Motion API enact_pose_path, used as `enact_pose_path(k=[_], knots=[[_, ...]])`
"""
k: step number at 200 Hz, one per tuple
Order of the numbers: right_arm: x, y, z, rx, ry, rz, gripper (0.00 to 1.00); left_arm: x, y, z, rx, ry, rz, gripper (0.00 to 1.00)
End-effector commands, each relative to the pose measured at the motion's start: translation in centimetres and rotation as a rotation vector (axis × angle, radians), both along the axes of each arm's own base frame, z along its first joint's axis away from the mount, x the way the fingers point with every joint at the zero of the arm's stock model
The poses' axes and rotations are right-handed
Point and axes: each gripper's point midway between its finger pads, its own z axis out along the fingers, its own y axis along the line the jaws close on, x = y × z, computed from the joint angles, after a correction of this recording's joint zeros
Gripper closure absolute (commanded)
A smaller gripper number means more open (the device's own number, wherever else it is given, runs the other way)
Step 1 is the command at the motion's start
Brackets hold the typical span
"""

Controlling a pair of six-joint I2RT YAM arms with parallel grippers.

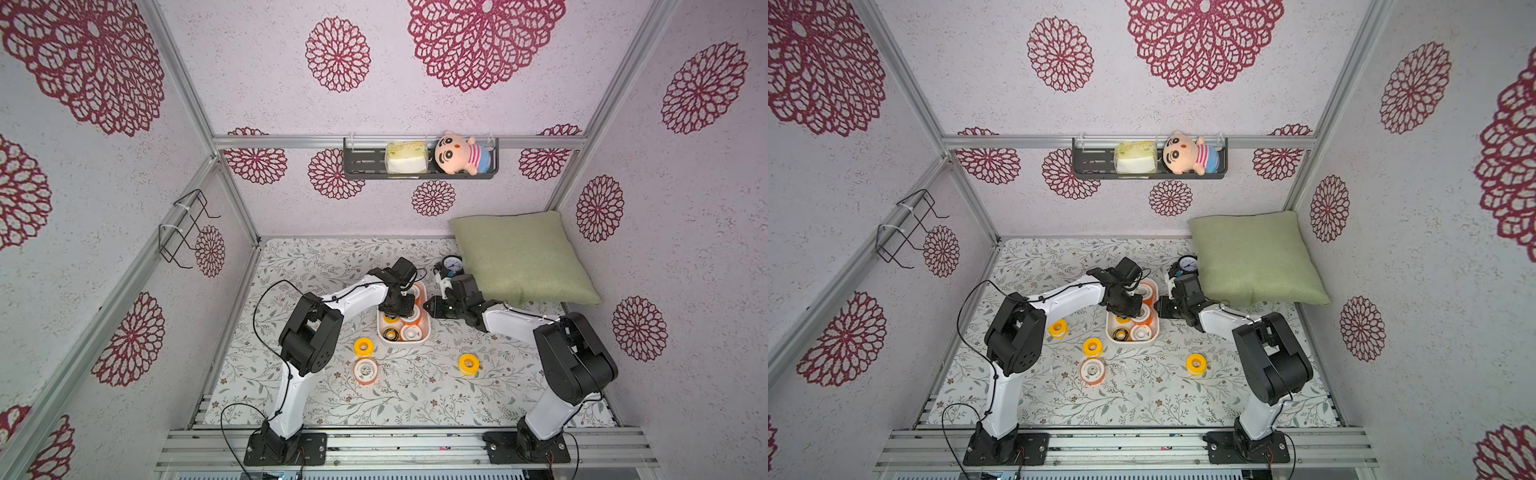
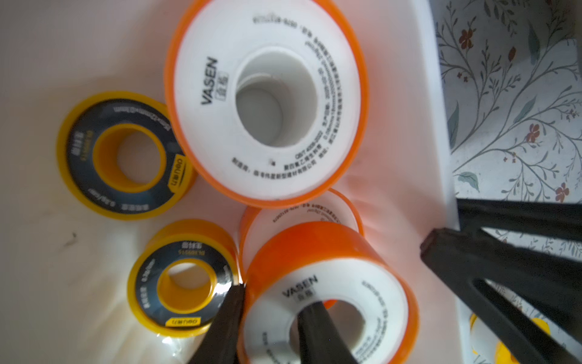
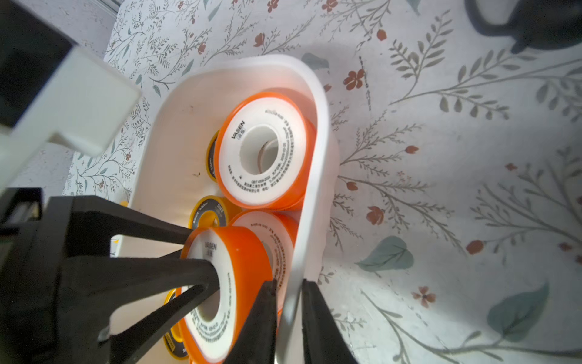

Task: Put the sealing tape into the storage box
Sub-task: Place the sealing tape in the storage box.

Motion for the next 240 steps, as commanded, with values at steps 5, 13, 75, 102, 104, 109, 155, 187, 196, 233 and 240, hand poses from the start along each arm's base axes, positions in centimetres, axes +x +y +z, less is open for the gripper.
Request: enact_pose_path(k=[5,13,75,102,104,109,155,187,196,233,240], knots=[[0.1,0.1,0.4,0.004,0.002,0.01,0.8,0.5,-0.6,0.1,-0.005,-0.013,0.007,0.71],[0.1,0.1,0.3,0.002,0.002,0.009,0.79,0.5,-0.6,0.0,-0.006,-0.012,0.008,0.71],[0.0,0.0,0.3,-0.001,0.002,0.012,0.79,0.7,-0.9,0.0,-0.015,-0.014,0.01,0.65],[0.0,0.0,0.4,-0.001,0.001,0.012,0.79,0.8,-1.0,-0.1,-0.021,-0.012,0.013,0.62],[0.0,0.0,0.4,-0.002,0.002,0.011,0.79,0.8,-1.1,-0.2,-0.021,-0.012,0.014,0.62],[0.0,0.0,0.4,-0.001,0.003,0.011,0.79,0.9,-1.1,-0.1,-0.024,-0.013,0.014,0.62],[0.0,0.0,0.4,-0.003,0.002,0.013,0.79,1.1,-1.3,-0.2,-0.03,-0.02,0.018,0.64],[0.0,-0.1,0.5,-0.005,0.0,0.013,0.79,1.3,-1.1,0.0,-0.021,-0.03,0.029,0.68],[0.0,-0.1,0.5,-0.005,-0.001,0.013,0.79,1.4,-0.9,-0.1,-0.014,-0.035,0.034,0.67],[0.0,-0.2,0.7,-0.006,-0.004,0.011,0.79,1.7,-0.7,0.4,-0.011,-0.057,0.051,0.67],[0.0,-0.2,0.6,-0.008,-0.004,0.011,0.79,1.8,-0.6,0.6,-0.012,-0.063,0.054,0.67]])
